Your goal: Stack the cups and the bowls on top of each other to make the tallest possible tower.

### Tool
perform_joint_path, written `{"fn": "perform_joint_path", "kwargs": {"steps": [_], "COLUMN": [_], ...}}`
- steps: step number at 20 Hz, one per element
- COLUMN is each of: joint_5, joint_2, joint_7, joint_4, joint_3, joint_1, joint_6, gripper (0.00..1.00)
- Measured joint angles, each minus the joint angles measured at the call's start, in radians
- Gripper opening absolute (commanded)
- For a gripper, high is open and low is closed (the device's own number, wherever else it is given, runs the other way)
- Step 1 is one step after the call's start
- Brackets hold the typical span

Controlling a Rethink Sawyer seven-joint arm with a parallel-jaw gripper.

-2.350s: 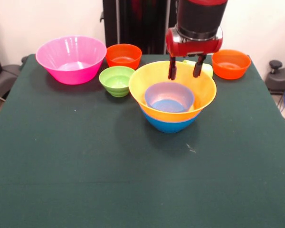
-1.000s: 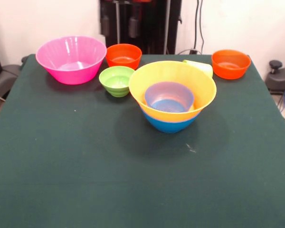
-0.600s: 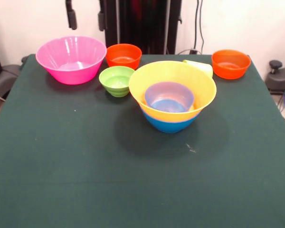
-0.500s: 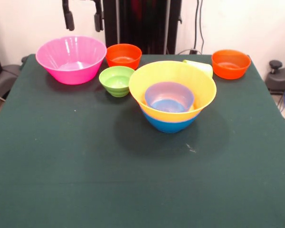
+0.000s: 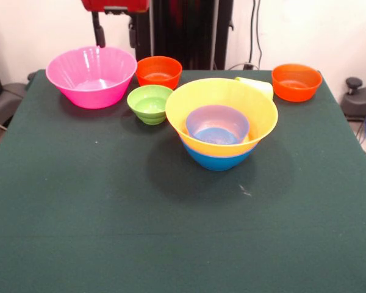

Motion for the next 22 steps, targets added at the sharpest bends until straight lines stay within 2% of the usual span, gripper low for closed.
{"fn": "perform_joint_path", "kwargs": {"steps": [7, 13, 15, 22], "joint_5": [-0.062, -0.093, -0.099, -0.146], "joint_2": [0.036, 0.051, 0.059, 0.095], "joint_7": [0.000, -0.029, -0.076, -0.252], "joint_4": [0.045, 0.060, 0.060, 0.036], "joint_3": [0.048, 0.108, 0.135, 0.163], "joint_1": [-0.035, -0.122, -0.173, -0.264], "joint_6": [0.000, 0.000, 0.004, 0.035], "gripper": [1.00, 1.00, 1.00, 1.00]}}
